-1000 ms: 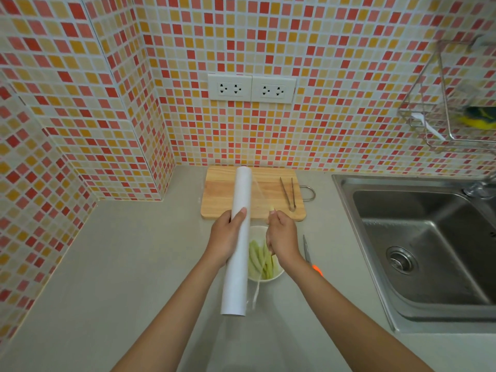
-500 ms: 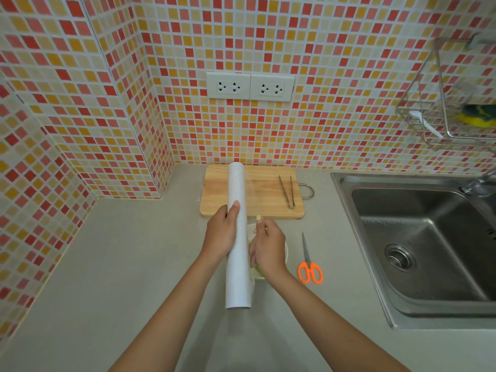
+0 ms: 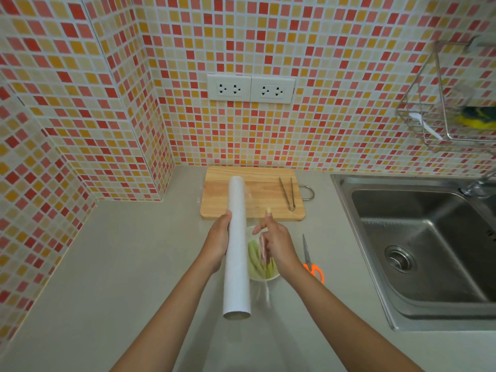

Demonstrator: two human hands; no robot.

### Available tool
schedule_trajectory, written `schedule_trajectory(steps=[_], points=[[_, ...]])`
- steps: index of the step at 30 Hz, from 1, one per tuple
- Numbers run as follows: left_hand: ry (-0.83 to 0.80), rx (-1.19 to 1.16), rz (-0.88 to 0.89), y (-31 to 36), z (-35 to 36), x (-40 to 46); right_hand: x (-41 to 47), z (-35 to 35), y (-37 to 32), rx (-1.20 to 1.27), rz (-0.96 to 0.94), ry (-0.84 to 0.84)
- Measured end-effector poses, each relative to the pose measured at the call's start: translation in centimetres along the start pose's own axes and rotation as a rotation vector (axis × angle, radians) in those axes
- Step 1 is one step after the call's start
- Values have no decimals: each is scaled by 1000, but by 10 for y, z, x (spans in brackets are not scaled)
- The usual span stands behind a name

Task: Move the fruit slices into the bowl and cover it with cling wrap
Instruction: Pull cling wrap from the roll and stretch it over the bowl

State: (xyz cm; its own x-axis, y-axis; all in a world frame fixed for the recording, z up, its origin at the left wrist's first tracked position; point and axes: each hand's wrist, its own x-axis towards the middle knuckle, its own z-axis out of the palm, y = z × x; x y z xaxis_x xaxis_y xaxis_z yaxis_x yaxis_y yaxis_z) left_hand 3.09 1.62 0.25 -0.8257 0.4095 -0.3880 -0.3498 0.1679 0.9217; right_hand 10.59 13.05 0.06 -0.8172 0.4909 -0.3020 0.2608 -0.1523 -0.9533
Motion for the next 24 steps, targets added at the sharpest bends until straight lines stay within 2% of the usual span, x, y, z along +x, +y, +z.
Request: schedule_trajectory(steps=[2,4,8,13,18,24], points=[[-11,20,50,-1,3,-1,4,0,-11,-12,114,-53],[-30,69,105,-2,7,-1,11,4,-18,-70,143,-33],[-65,88,167,3,10,-6,20,12,-18,-121,-27,78],[-22,142,169,3,3,-4,21,13,-13,-207,-196,256],[-51,49,139,-2,0,-8,23,6,-14,-445,-327,278],[-49,9,134,-7,6,-14,23,-2,-9,-586,-340,301]])
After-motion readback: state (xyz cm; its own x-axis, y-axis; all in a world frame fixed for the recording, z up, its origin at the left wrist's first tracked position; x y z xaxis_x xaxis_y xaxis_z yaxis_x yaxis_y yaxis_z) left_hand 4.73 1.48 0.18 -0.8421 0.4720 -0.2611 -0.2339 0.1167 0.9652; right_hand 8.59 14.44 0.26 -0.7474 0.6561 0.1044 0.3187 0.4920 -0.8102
